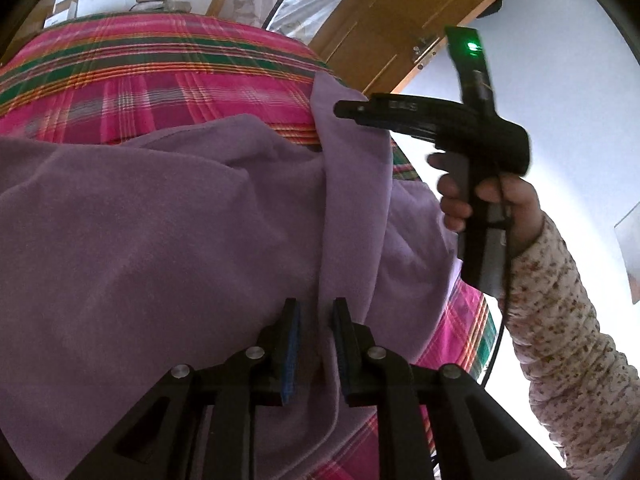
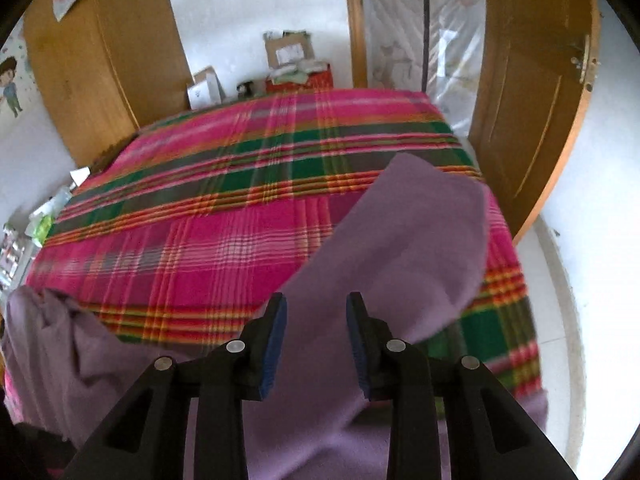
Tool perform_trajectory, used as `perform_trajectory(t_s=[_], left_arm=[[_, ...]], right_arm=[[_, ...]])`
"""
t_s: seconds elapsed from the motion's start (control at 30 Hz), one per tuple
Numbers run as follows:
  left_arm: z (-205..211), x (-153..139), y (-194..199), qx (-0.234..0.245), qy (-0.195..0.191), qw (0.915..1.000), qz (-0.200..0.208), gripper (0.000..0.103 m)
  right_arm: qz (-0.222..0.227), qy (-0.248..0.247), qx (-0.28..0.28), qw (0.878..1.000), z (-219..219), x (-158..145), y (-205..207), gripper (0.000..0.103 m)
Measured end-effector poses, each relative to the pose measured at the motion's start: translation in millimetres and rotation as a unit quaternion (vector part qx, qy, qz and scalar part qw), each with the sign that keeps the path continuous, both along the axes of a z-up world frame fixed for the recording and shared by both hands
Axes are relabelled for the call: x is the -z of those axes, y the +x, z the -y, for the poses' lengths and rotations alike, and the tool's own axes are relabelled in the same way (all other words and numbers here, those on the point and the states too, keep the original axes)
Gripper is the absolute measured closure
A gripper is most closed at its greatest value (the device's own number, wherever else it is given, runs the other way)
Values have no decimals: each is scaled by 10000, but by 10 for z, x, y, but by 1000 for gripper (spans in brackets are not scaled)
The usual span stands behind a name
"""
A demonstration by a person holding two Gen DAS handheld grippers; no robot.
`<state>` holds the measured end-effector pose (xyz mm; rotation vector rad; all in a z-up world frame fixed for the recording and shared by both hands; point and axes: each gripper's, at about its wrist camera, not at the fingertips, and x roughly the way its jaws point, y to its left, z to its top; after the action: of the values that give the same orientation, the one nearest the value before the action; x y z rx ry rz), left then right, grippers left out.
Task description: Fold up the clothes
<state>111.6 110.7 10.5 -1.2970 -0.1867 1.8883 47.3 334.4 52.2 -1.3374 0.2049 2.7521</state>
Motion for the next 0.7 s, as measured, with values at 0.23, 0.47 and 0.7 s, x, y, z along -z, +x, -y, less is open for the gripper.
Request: perform_trajectory(t_s=[0.23,0.47,0.7], left_arm=[[-5,9,-44,97,119,9999,42,86],[1,0,-36,176,110,9998,-56,86],[52,-33,10,236,123,9996,-131,80]], right_arm=[[283,98,60,9995,54,95,-420,59],[550,336,425,9970,10,229,-608,58],[525,410,655,9956,-64,256,-583,81]])
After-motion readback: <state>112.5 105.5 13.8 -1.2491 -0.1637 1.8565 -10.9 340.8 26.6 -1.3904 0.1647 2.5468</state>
